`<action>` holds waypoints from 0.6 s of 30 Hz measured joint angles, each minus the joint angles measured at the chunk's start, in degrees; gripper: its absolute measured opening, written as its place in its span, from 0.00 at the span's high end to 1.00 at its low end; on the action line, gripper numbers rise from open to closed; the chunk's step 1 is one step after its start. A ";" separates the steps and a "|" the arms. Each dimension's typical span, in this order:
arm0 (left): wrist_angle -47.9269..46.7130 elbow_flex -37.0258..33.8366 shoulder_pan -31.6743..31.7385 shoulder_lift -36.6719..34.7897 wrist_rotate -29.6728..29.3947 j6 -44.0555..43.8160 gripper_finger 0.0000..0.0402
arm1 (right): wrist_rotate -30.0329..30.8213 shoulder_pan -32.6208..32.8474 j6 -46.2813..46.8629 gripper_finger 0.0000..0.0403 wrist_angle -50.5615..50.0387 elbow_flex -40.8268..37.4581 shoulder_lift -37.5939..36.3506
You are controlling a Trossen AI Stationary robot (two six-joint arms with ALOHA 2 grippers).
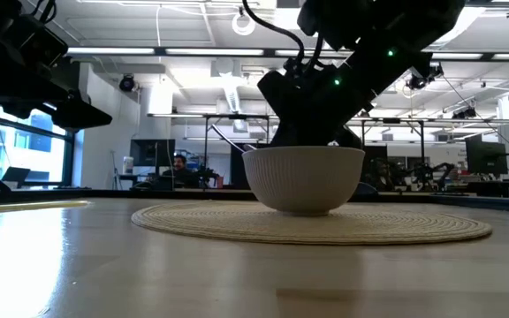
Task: Pick & Place Utensil
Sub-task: Put the purple spoon into the white bowl on the table placemat, then put the green cup to the top right of the white bowl on the table placemat
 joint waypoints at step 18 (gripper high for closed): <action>0.00 0.01 0.00 -0.01 0.01 0.00 0.06 | -3.08 0.75 -11.77 0.74 -6.09 0.15 -11.57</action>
